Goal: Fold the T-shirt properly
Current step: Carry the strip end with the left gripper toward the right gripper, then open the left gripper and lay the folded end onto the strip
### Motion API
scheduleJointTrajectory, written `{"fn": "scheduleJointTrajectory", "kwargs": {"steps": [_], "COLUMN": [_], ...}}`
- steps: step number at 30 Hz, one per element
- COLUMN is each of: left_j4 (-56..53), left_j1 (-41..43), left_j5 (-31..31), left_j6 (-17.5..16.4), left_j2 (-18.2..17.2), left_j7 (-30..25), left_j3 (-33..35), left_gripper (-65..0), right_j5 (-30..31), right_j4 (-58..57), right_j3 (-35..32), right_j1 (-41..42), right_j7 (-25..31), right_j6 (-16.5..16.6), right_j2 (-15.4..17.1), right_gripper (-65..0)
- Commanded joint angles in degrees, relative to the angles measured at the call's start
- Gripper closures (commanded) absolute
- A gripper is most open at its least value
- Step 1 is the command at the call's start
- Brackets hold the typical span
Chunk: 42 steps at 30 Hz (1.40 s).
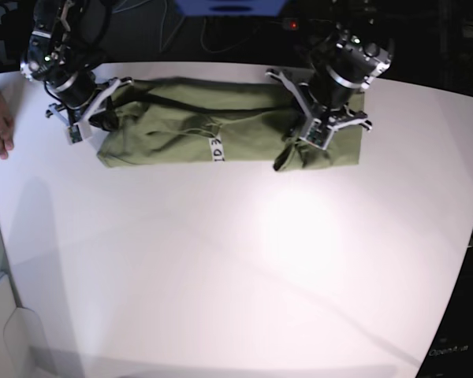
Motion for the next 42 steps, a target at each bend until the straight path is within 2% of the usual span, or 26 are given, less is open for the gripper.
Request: {"fn": "scheduleJointTrajectory", "kwargs": {"steps": [1, 9, 18, 20, 24, 25, 26, 30, 32, 37, 42], "left_j4": [0.88, 0.0, -6.77, -6.94, -5.8, -4.92, -3.87, 0.7, 1.32, -1.14, -7.47], "left_j1": [-0.17, -0.25, -1.57, -1.57, -1.31, -0.96, -0.43, 0.36, 0.36, -0.34, -2.36], "left_j5": [-1.15, -0.71, -0.8, -1.15, -1.24, -1.42, -2.03, -8.01, -9.86, -10.65, -12.41], "left_j6": [0.1, 0.49, 0.49, 0.49, 0.49, 0.14, 0.1, 0.14, 0.49, 0.1, 0.1], "left_j2": [0.16, 0.16, 0.16, 0.16, 0.16, 0.16, 0.16, -0.18, -0.62, -0.53, -2.56], "left_j7": [-1.42, -1.42, -1.42, -1.51, -1.6, -1.95, -1.95, -1.42, -1.42, -1.42, -1.51], "left_j3": [1.36, 8.48, 8.3, 8.22, 8.13, 8.13, 8.13, 7.86, 5.67, -4.09, -11.74], "left_gripper": [-1.6, -1.6, -3.2, -9.1, -32.0, -36.0, -36.9, -31.3, -28.4, -23.0, -22.6], "right_j5": [-0.42, -0.42, -0.42, -0.42, -0.42, -0.42, -0.42, -0.42, -0.42, -0.42, -0.42], "right_j4": [-0.11, -0.73, -0.73, -0.73, -0.73, -0.73, -0.73, -0.73, -0.64, -0.29, -0.2], "right_j3": [-0.48, -0.65, -0.65, -0.65, -0.65, -0.65, -0.65, -0.65, -0.65, -0.3, -0.12], "right_j1": [-0.18, -0.18, -0.27, -0.36, -0.36, -0.36, -0.36, -0.44, -0.44, -0.44, -0.09], "right_j7": [-1.11, -1.11, -1.11, -1.11, -1.11, -1.11, -1.11, -1.11, -1.11, -1.11, -1.11], "right_j6": [0.56, 0.56, 0.56, 0.56, 0.56, 0.56, 0.56, 0.56, 0.56, 0.56, 0.56], "right_j2": [0.37, 1.07, 1.07, 1.07, 1.16, 1.25, 1.6, 1.78, 1.87, 2.74, 3.01], "right_gripper": [-1.5, -1.5, -1.5, -1.5, -1.5, -1.5, -1.5, -1.5, -1.5, -1.5, -2.2]}}
